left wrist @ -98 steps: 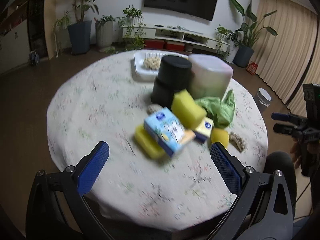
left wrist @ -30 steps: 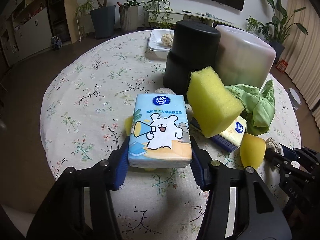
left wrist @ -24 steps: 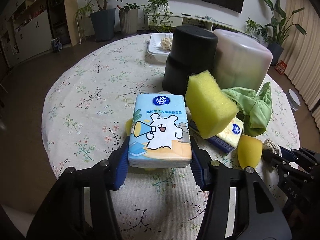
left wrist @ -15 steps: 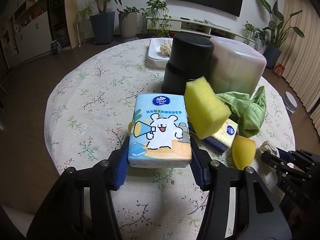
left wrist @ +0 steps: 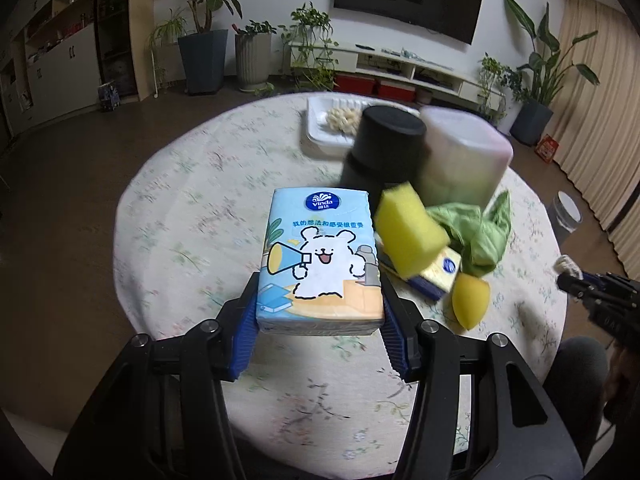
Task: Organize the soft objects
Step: 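Carry both items to the white tray and open both grippers to release them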
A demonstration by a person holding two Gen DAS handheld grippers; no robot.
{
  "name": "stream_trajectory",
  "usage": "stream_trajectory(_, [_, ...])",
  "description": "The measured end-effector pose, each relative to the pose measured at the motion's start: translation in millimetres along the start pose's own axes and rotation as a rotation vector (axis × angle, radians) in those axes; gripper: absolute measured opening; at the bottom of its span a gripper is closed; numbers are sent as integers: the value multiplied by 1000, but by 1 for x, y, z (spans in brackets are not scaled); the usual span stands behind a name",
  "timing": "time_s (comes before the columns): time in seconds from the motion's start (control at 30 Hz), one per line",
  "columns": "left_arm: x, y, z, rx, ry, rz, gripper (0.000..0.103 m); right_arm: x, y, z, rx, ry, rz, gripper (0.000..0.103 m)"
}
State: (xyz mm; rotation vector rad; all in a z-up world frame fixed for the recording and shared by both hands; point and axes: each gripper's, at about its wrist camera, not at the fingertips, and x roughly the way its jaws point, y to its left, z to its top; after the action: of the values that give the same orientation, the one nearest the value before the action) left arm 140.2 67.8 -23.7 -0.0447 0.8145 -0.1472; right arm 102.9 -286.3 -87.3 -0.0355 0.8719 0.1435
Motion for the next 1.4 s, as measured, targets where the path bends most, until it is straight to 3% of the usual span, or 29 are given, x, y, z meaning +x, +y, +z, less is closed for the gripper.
stream_trajectory(0.37, [-2,44,66,11,-39,3,51,-9,-66,52,9,-25,-75,25])
stream_trajectory(0.73, [55,45,182,150,-39,10,51,31,-113,174,-25,-29,-75,25])
stream_trajectory(0.9, [93,33,219,212,-16,-9,51,54,-111,233,-73,-31,-70,25])
stream_trajectory(1.07, [135,17,243,278,28,-67,51,90,-96,279,-133,-16,-4,25])
stream_trajectory(1.23, [176,-1,253,336,87,-119,51,132,-69,304,-220,16,83,25])
stream_trajectory(1.4, [219,-16,242,391,160,-152,51,176,-35,310,-315,65,150,25])
